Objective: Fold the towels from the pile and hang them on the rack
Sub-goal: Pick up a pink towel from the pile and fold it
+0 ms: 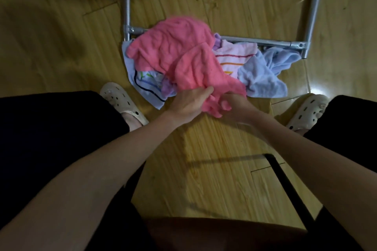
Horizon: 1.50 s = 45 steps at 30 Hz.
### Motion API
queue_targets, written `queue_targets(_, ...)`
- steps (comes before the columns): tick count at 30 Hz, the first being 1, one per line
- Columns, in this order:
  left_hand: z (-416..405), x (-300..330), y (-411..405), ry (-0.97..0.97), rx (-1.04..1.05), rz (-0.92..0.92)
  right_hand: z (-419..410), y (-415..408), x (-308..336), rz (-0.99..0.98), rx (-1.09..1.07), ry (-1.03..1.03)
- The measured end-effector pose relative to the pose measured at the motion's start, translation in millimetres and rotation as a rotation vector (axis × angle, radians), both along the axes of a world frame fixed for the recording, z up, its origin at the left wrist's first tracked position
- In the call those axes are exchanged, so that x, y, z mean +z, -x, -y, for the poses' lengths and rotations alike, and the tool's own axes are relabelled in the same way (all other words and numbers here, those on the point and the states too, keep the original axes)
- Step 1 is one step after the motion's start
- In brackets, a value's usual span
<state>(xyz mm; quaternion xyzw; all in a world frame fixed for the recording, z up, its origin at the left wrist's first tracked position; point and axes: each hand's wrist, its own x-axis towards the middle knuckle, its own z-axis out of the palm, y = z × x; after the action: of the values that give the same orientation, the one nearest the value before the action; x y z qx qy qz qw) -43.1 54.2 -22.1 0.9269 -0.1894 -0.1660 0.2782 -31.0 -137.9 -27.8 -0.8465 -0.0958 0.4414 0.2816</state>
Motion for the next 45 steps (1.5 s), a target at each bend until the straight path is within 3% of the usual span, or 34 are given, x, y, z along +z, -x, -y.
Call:
queue_targets(5,-7.3,63.1,-3.2,-0.039,-0.044,0.004,0.5,-0.1,64.7,0.009,-0.077,-0.088)
queue_targets(8,-14.8,116.8,1.8,0.044,0.029,0.074,8.9,-1.4,109.8,0.103,-0.094,-0.127)
queue_targets(13,-28.7,203.0,12.0,0.117,0.131,0.216,21.7,-1.5,197.5,0.279,-0.186,-0.376)
queue_targets(18,-27.6,273.1,11.6,0.181,0.219,0.278,30.3,2.1,268.7,0.286,-0.336,-0.469)
queue_targets(22,-29.1,328.5,11.3,0.211,0.209,0.346,33.4,-0.8,327.3,0.337,-0.338,-0.542)
queue_targets(31,-44.1,406.8,22.6,0.409,0.208,0.149,13.7,-6.3,428.1,0.163,-0.479,-0.903)
queue_targets(38,-61.9,434.2,15.6,0.184,0.235,0.133,11.3,-1.4,452.4,0.299,-0.387,-0.877)
queue_targets(41,-60.7,448.2,12.7,0.287,0.315,0.065,15.7,3.0,451.8,0.402,-0.395,-0.803)
queue_targets(45,-45.6,472.2,20.7,0.499,0.334,-0.075,28.5,5.1,450.4,0.695,-0.315,-0.635)
